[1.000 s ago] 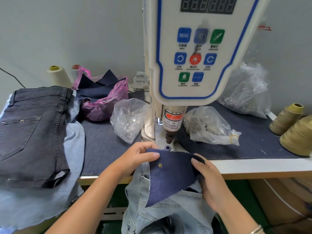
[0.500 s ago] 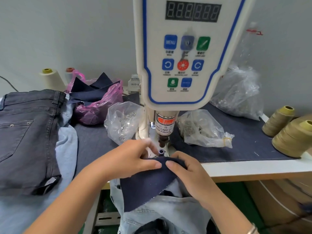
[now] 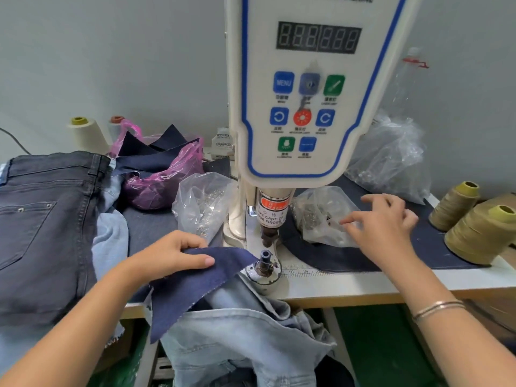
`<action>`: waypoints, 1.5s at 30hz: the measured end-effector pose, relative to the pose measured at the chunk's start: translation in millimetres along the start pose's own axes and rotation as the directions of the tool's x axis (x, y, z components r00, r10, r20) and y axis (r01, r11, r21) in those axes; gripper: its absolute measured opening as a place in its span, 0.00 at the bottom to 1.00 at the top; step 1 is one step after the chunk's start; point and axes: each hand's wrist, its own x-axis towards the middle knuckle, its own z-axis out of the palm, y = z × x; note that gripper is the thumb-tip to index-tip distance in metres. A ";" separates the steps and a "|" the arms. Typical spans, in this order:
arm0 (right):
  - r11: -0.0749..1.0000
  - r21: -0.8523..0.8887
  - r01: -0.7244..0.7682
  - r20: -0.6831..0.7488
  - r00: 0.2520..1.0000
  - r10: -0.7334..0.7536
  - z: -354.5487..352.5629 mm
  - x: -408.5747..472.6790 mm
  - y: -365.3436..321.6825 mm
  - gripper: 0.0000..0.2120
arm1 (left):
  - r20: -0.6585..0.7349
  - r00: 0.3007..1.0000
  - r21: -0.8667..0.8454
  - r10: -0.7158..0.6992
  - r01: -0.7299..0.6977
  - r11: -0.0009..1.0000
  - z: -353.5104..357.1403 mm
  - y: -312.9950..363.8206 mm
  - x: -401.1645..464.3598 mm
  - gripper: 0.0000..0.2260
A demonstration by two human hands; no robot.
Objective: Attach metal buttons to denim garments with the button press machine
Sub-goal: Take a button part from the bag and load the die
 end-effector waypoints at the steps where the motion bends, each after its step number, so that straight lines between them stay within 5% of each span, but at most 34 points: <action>1: 0.995 -0.088 0.041 0.022 0.999 -0.039 7.3 3.9 -1.8 0.07 | -0.002 1.000 -0.038 -0.008 0.008 0.999 2.4 -3.7 2.0 0.21; 9: 0.964 -0.263 0.025 -0.023 0.999 -0.033 28.6 23.5 -20.5 0.12 | 0.042 0.997 -0.161 -0.060 0.066 0.985 7.3 -12.8 8.2 0.12; 17: 0.979 -0.203 0.024 -0.014 1.000 -0.027 34.8 23.1 -23.9 0.10 | -0.021 0.996 -0.213 -0.082 0.076 0.974 11.7 -15.6 7.8 0.14; 22: 0.993 0.120 0.015 -0.336 0.942 0.026 11.7 -4.3 -30.1 0.03 | -0.026 0.997 -0.243 -0.073 0.064 0.968 11.9 -17.1 6.5 0.25; 24: 0.859 0.512 0.016 -0.215 0.970 0.110 -1.1 -24.8 -47.6 0.04 | -0.025 0.997 -0.250 -0.073 0.064 0.966 11.6 -17.0 6.6 0.23; 26: 0.449 0.874 -0.188 0.192 0.981 0.036 -7.7 -49.4 -72.5 0.05 | -0.026 0.997 -0.262 -0.076 0.067 0.963 11.8 -15.9 6.5 0.16; 28: 0.184 0.886 -0.425 0.446 0.890 -0.092 -6.0 -67.2 -89.6 0.10 | -0.032 0.997 -0.268 -0.077 0.065 0.961 12.7 -15.8 6.4 0.11; 32: -0.112 0.772 -0.626 0.607 0.778 -0.163 5.8 -75.2 -100.8 0.11 | -0.040 0.996 -0.251 -0.074 0.062 0.966 13.9 -16.1 5.5 0.12; 45: -0.407 0.488 -0.772 0.723 0.619 -0.306 7.1 -72.7 -106.1 0.06 | -0.058 0.997 -0.221 -0.059 0.044 0.974 12.2 -22.9 8.6 0.18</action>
